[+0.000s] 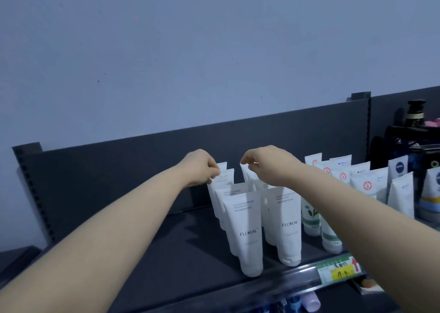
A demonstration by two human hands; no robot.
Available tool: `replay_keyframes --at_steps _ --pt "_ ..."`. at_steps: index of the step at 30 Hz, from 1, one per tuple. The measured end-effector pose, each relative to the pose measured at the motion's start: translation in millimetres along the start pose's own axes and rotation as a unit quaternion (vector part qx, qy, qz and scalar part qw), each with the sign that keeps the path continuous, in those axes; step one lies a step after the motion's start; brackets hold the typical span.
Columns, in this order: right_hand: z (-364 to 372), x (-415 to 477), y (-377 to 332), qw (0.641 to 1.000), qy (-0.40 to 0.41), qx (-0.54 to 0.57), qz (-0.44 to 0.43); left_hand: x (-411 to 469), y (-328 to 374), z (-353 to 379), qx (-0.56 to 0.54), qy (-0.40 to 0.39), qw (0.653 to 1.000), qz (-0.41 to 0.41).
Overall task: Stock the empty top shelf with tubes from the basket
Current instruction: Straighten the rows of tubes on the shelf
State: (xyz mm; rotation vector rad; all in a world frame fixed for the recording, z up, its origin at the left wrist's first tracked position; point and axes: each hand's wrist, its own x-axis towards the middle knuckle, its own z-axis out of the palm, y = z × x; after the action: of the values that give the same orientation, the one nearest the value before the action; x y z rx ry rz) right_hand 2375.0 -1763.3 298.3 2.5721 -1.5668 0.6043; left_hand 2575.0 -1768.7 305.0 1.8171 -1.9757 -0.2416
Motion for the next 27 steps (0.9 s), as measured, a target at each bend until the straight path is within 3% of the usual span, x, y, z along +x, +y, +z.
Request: replay_keyframes --at_steps 3,9,14,27 --pt "3.5 19.5 -4.1 1.0 -0.021 0.01 -0.007 12.1 -19.4 -9.9 0.05 0.058 0.997 -0.012" --pt "30.5 68.0 -15.2 0.996 -0.079 -0.025 -0.038 37.2 -51.1 -5.5 0.071 0.079 0.994 -0.026" --pt "50.3 94.1 -25.6 0.986 -0.153 -0.052 -0.042 49.6 -64.2 -1.0 0.072 0.074 0.994 -0.018" --pt "43.0 86.2 -16.2 0.98 -0.19 -0.039 -0.039 86.3 -63.0 19.0 0.071 0.036 0.997 -0.011"
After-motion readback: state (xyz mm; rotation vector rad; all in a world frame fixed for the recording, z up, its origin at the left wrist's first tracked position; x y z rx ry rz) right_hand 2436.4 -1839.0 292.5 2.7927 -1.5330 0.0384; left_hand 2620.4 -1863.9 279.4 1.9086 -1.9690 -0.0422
